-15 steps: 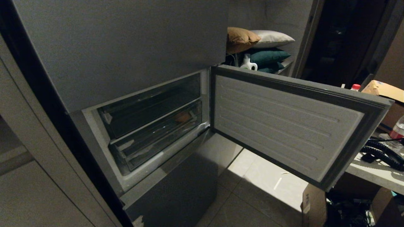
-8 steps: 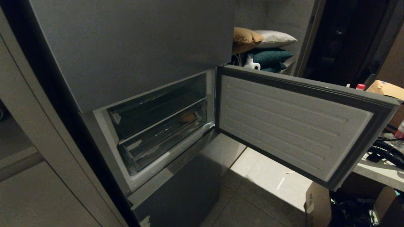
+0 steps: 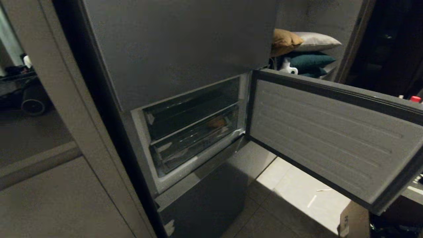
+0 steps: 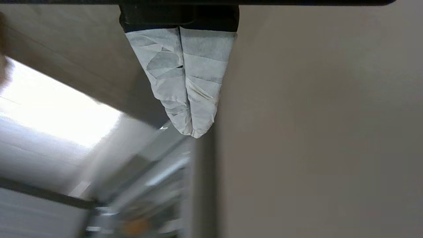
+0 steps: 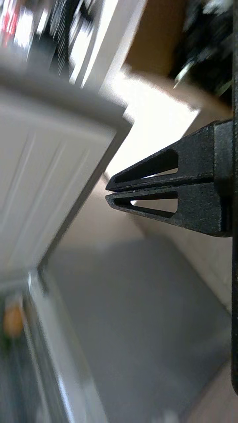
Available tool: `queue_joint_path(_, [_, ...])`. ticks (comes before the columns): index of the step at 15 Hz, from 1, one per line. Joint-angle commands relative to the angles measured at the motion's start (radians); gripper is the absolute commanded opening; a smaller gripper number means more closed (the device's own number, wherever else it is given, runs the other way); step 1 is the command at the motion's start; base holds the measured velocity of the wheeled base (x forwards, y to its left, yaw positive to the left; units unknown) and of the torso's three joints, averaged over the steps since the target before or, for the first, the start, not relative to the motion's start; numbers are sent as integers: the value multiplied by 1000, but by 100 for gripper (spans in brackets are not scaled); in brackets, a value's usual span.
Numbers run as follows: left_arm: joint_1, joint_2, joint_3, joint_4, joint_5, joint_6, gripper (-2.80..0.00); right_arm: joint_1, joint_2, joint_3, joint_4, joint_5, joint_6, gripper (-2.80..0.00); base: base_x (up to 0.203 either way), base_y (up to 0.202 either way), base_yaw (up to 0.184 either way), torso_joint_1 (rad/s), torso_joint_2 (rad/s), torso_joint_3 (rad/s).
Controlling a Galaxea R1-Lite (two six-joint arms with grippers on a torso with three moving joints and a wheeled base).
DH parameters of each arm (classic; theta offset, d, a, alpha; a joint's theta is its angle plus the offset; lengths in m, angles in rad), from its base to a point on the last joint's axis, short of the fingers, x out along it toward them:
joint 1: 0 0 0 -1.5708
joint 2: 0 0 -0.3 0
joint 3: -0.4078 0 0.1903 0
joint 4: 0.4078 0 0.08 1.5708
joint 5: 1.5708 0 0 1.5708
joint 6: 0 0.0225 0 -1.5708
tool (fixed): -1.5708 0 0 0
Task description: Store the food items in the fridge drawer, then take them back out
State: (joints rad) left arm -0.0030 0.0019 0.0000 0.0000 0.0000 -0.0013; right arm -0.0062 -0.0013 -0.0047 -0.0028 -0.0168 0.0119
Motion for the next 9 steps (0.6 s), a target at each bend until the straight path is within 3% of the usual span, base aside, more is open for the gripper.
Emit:
queue_joint_path(1, [0, 1, 0, 0, 0, 0, -280, -1, 0, 0, 0, 0, 0, -280, 0, -10, 178, -1, -5, 11])
queue_joint_path(9, [0, 1, 0, 0, 0, 0, -280, -1, 0, 0, 0, 0, 0, -280, 0, -8, 174, 3, 1, 4])
